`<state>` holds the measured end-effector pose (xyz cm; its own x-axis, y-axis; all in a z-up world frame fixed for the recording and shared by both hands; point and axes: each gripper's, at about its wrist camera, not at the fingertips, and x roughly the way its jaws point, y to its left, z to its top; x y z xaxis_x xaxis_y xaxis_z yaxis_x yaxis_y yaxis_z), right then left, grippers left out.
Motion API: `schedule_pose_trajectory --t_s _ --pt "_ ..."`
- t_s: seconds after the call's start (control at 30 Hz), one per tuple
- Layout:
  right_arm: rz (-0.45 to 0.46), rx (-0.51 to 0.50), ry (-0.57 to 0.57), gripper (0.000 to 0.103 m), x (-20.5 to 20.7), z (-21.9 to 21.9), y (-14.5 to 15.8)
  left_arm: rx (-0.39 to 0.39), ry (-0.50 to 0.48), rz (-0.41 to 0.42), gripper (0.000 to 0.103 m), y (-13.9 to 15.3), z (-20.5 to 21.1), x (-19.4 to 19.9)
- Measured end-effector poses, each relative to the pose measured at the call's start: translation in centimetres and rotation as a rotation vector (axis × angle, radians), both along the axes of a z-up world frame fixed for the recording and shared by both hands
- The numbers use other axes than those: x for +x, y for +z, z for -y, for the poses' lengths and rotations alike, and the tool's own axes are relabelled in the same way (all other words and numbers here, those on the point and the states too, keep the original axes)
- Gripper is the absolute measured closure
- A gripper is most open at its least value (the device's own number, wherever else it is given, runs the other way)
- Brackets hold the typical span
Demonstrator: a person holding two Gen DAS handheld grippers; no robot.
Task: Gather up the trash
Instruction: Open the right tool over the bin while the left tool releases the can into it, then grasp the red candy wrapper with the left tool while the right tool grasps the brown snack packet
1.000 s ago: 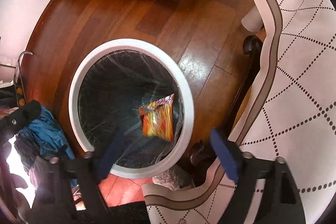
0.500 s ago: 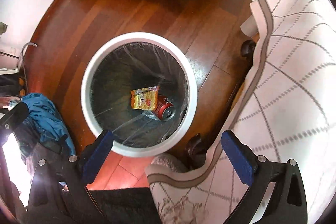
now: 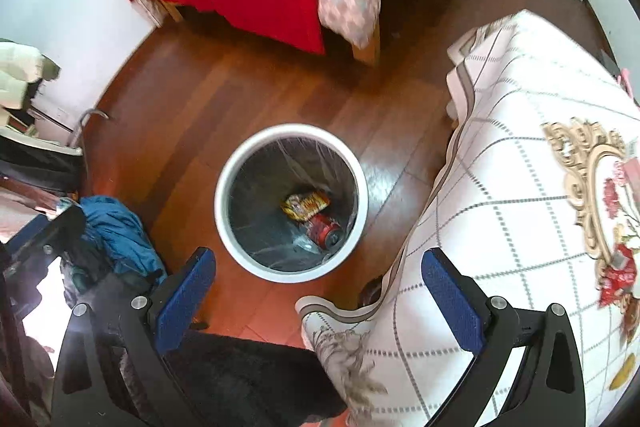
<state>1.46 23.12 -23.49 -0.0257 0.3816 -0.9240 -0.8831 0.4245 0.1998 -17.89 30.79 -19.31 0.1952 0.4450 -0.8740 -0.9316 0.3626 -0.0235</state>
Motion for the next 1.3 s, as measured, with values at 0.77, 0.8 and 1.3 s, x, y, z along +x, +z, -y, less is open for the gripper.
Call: schedule_pose_trajectory --t_s 0.77,0.8,1.3 --pt "-0.059 0.066 -0.614 0.000 18.9 27.4 3.4 -0.061 -0.328 -0.002 0.001 -2.0 14.1 21.7" --pt "-0.052 0.045 -0.646 0.000 19.8 28.3 2.7 -0.080 -0.357 -0.008 0.001 -2.8 14.9 23.4" --pt "-0.141 -0.015 -0.845 0.011 29.5 36.7 -5.7 -0.311 -0.590 0.023 0.035 -10.8 20.6 40.3"
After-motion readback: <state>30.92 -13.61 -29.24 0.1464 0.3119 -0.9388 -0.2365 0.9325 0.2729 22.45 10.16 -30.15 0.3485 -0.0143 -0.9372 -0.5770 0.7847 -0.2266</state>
